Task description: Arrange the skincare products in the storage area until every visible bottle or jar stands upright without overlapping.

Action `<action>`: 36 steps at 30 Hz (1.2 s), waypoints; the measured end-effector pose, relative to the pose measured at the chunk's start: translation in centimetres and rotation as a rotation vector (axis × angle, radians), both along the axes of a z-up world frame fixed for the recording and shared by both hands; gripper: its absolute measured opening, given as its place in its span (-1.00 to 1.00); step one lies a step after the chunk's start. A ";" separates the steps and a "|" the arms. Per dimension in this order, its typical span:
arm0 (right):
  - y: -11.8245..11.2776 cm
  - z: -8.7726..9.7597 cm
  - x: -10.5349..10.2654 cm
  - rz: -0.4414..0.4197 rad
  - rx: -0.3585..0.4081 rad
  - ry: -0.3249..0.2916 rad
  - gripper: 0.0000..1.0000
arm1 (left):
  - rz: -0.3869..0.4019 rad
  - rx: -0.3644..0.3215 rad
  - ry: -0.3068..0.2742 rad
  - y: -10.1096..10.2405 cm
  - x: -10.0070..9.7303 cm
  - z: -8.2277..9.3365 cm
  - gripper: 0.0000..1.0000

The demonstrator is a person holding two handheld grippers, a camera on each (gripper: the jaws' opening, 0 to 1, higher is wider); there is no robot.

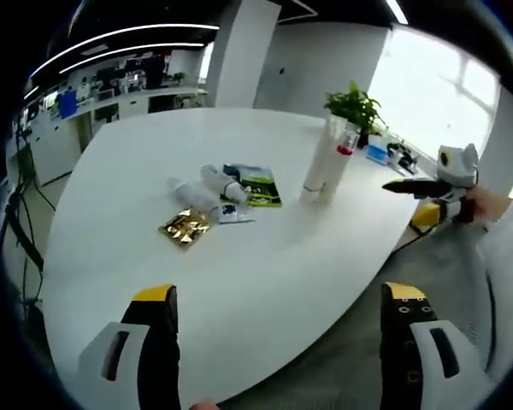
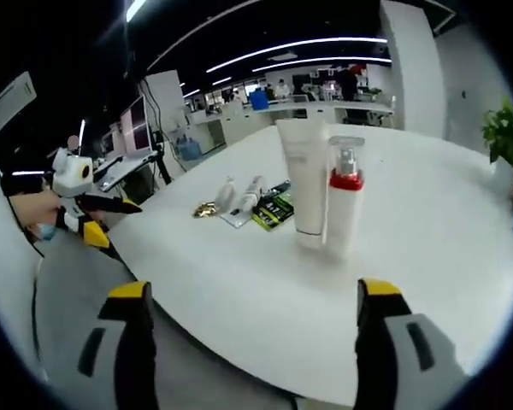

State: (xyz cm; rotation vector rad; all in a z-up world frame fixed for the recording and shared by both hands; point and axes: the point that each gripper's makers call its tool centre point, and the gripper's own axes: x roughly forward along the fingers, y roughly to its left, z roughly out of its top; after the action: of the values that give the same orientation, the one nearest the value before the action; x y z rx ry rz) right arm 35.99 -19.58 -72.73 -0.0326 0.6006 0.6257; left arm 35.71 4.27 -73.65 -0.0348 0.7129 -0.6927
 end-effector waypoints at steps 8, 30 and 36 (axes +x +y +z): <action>-0.1 -0.2 -0.1 0.005 0.008 0.012 0.99 | 0.007 0.013 0.009 0.2 0.0 -0.2 0.94; -0.5 -0.5 0.2 -0.025 0.032 0.025 0.92 | 0.005 0.042 0.073 -0.6 1.3 -1.5 0.91; -0.7 -0.5 0.3 -0.039 0.042 0.031 0.92 | -0.004 0.060 0.097 -0.9 2.8 -1.8 0.89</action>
State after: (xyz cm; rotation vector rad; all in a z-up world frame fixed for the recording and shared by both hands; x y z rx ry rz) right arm 36.26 -20.23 -73.26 0.0283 0.6164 0.6019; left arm 38.51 3.36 -75.42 -0.0116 0.8266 -0.6766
